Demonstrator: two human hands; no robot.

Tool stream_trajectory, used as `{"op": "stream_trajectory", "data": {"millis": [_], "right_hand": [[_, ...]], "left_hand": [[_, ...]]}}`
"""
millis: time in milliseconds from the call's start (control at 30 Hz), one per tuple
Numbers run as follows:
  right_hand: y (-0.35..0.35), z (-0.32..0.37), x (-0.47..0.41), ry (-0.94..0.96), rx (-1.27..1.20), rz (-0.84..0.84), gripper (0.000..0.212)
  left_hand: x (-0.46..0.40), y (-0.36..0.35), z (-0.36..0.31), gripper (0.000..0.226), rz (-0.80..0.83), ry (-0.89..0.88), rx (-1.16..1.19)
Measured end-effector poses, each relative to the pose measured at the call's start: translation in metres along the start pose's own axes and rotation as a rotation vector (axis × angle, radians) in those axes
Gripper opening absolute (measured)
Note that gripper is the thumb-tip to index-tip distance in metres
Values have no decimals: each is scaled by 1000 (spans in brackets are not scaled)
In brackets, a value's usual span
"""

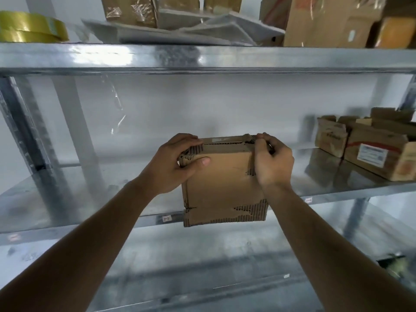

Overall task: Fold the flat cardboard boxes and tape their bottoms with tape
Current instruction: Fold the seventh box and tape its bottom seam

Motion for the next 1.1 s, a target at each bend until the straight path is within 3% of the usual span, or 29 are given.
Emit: {"op": "stream_trajectory", "data": {"millis": [433, 1100], "right_hand": [[125, -23, -87, -5, -35, 30, 25], [127, -126, -236, -35, -38, 12, 29]], "left_hand": [[-64, -111, -84, 63, 4, 20, 2], [-177, -239, -10, 63, 32, 64, 44]]}}
Point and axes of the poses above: each hand's wrist, its own x-axis away from the middle knuckle, its own y-axis out of the back of the hand, z = x × y, the point moved 10 cm from there along -x, towards the middle knuckle, and after that the axes turned 2 degrees about -x, right-handed, at the moved point
